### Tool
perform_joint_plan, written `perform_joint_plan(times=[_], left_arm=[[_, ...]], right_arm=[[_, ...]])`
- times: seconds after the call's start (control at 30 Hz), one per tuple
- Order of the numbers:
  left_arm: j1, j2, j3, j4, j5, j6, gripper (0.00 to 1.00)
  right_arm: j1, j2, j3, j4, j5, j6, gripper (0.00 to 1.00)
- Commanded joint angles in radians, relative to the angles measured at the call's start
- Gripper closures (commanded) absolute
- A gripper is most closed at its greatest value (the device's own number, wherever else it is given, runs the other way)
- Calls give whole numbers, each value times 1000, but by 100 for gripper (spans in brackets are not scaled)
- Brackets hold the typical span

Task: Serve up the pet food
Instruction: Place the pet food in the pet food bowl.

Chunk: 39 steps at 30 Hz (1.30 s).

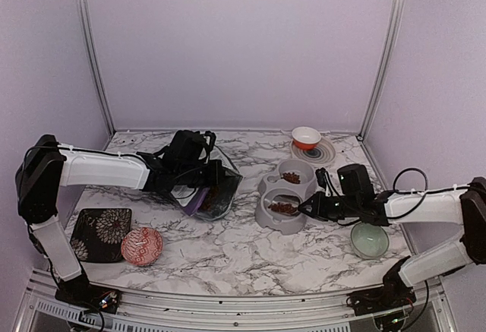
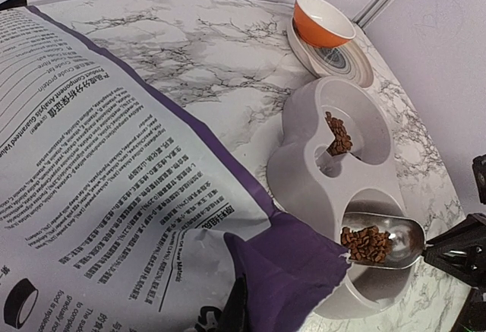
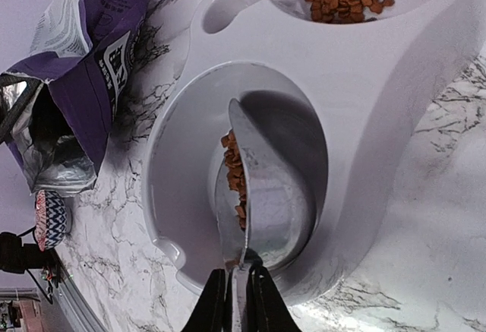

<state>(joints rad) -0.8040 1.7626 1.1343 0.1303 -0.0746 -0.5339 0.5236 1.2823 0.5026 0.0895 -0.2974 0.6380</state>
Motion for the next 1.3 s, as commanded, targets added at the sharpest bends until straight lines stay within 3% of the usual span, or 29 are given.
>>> perform_joint_plan(times=[0.0, 0.3, 0.67, 1.27], left_arm=[[27, -49, -8, 54, -26, 14, 100], [34, -48, -12, 50, -34, 17, 100], [35, -28, 12, 55, -13, 14, 100], [35, -52, -4, 56, -5, 7, 100]], right_arm=[[5, 68, 78, 82, 1, -35, 100], [5, 113, 144, -11, 14, -80, 100], [4, 25, 162, -138, 56, -120, 100], [5, -52, 168, -208, 75, -125, 100]])
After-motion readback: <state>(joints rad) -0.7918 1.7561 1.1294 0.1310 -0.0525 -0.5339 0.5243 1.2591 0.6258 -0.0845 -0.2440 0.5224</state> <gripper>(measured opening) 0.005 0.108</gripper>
